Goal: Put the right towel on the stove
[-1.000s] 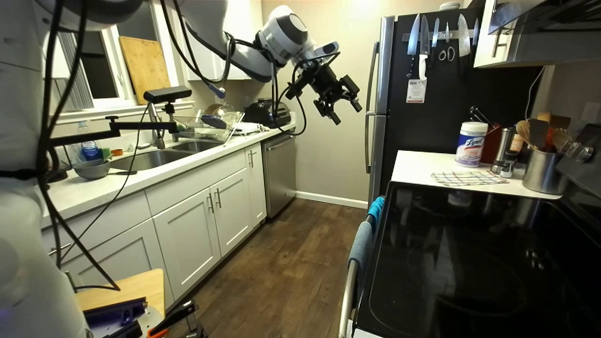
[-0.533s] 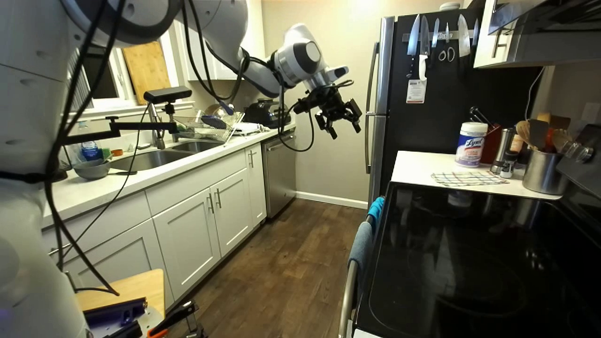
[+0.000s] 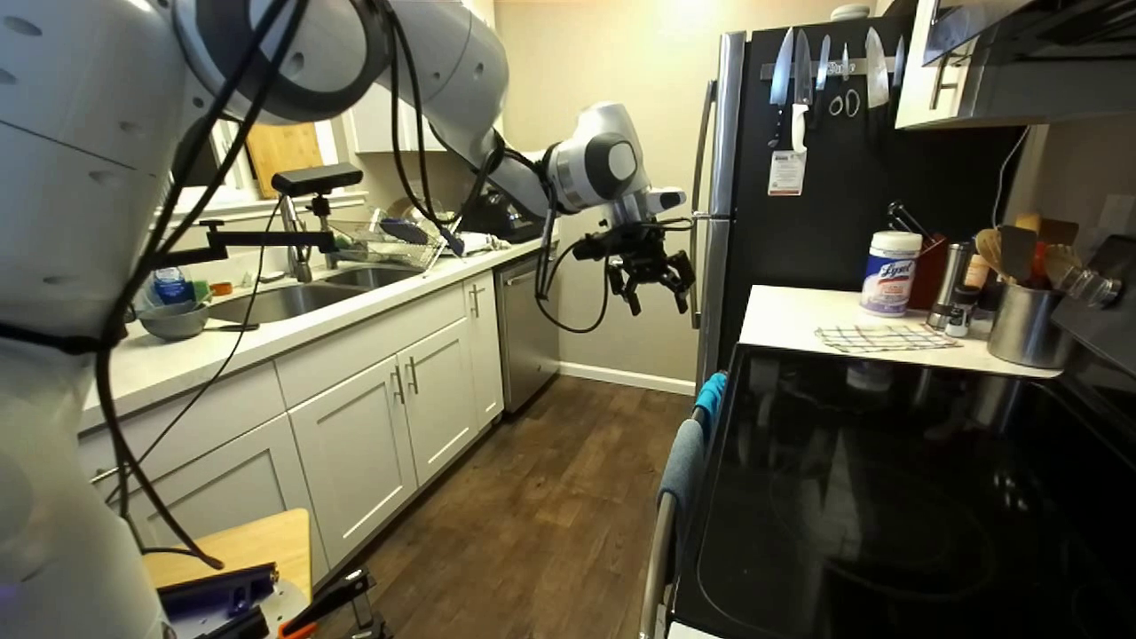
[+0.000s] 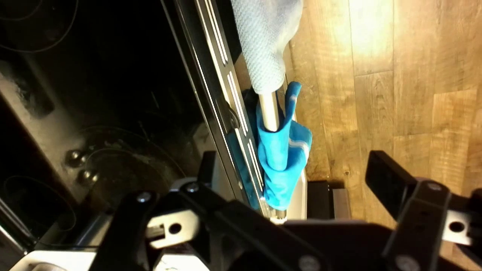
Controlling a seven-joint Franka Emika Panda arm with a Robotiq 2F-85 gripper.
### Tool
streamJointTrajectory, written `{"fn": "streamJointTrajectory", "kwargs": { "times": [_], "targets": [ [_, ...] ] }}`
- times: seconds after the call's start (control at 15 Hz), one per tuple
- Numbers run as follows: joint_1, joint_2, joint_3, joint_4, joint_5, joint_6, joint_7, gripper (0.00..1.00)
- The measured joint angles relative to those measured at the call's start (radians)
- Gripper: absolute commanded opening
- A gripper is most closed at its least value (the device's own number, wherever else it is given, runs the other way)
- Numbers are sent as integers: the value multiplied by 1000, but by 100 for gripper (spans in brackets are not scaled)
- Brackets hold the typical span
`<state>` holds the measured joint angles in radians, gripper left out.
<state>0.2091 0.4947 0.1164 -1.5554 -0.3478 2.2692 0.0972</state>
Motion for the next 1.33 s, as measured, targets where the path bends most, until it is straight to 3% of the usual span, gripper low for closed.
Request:
{"fn": "streamJointTrajectory", "kwargs": {
  "times": [0.4, 0.8, 1.33],
  "targets": [
    [-10, 78, -39, -1, 9, 9, -14, 100],
    [26, 134, -71, 6, -16, 13, -14, 100],
    [31, 142, -76, 12, -15, 12, -14, 100]
  ]
}}
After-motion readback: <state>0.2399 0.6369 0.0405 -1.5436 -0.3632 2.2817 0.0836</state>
